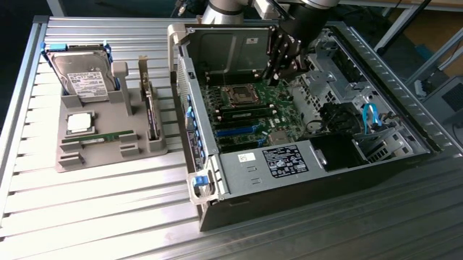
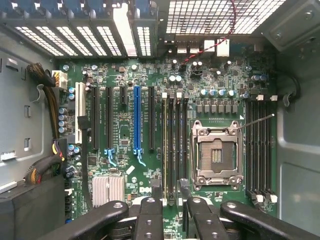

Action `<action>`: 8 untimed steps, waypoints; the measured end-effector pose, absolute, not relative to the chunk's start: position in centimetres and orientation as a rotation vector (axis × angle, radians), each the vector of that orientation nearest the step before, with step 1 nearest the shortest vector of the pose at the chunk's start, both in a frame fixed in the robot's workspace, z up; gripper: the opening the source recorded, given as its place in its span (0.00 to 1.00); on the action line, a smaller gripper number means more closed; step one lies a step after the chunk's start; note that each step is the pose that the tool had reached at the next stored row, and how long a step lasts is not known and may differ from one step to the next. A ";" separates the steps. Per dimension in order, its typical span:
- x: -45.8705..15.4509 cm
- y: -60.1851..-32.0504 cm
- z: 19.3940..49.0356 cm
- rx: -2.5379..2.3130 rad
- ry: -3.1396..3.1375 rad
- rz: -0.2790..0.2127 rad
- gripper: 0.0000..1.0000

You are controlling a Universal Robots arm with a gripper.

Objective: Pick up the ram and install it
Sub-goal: 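Press down the ram until it locks into place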

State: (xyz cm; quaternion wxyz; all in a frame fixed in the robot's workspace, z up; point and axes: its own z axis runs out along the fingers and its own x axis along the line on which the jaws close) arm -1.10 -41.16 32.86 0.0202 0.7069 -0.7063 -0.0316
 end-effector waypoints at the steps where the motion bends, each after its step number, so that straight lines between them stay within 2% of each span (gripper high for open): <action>1: -1.1 -41.2 32.9 2.193 -2.191 -0.098 0.26; 8: -1.1 -41.2 32.9 2.193 -2.191 -0.098 0.26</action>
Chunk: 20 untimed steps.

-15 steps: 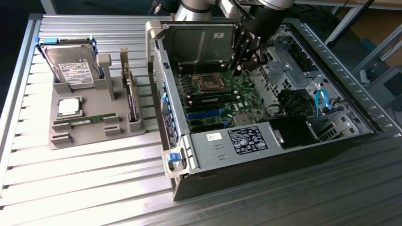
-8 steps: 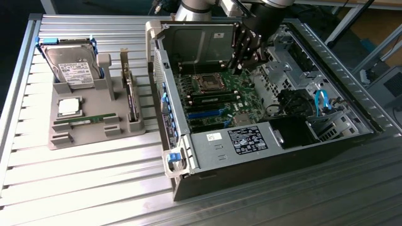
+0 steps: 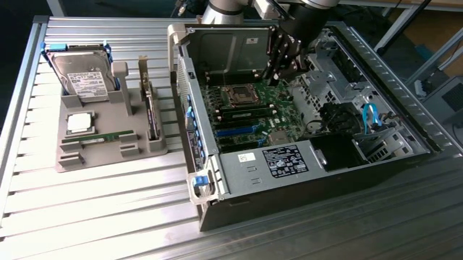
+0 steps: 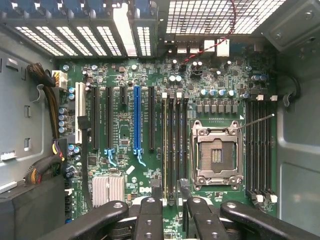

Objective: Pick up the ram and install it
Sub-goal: 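Press down the ram until it locks into place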

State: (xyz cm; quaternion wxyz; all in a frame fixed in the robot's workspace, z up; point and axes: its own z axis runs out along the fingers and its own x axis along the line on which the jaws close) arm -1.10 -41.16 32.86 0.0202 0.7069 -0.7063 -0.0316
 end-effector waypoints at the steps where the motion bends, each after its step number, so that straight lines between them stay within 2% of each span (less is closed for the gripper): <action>1: -1.1 -41.2 32.9 2.193 -2.191 -0.098 0.26; 3: -1.1 -41.2 32.9 2.193 -2.191 -0.098 0.25; 4: -1.1 -41.2 32.9 2.193 -2.191 -0.098 0.12; 5: -1.1 -41.2 32.9 2.193 -2.191 -0.098 0.10; 20: -1.4 -41.2 32.9 2.203 -2.196 -0.082 0.10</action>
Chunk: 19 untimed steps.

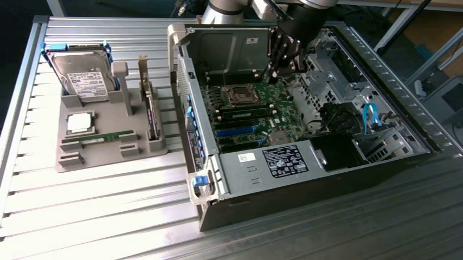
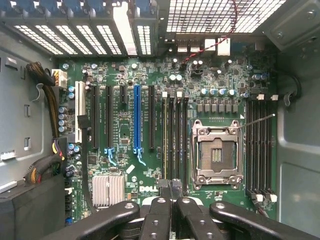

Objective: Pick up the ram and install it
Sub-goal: 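Press down the ram until it locks into place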

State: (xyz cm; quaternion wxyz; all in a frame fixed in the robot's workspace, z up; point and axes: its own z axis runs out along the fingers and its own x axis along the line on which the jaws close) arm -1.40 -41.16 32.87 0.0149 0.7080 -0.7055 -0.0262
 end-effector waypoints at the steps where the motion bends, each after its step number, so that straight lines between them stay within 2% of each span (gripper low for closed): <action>1: -1.4 -41.2 32.9 2.205 -2.197 -0.079 0.10; 19: -0.4 -41.2 32.9 2.207 -2.196 -0.077 0.10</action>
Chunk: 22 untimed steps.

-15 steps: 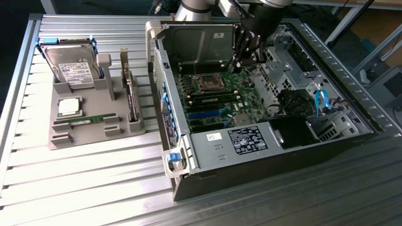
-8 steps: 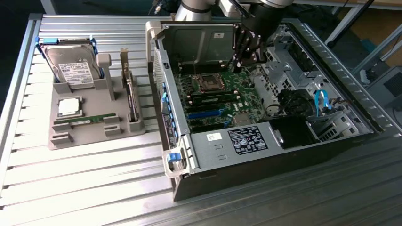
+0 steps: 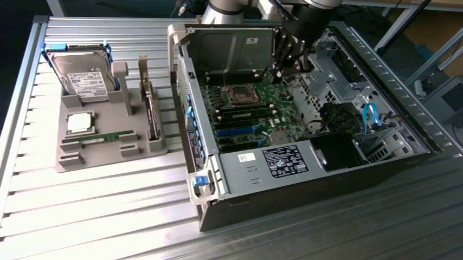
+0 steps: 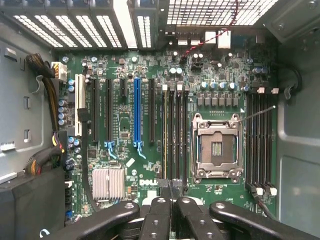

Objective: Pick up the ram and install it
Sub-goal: 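Press down the ram until it locks into place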

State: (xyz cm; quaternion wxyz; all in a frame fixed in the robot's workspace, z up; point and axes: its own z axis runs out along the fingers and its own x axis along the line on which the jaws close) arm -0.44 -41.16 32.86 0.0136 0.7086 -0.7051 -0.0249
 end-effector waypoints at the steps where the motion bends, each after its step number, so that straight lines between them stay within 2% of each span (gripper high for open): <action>1: -0.2 -41.2 32.9 2.207 -2.196 -0.077 0.10; 22: 2.7 -41.2 32.9 2.210 -2.193 -0.077 0.10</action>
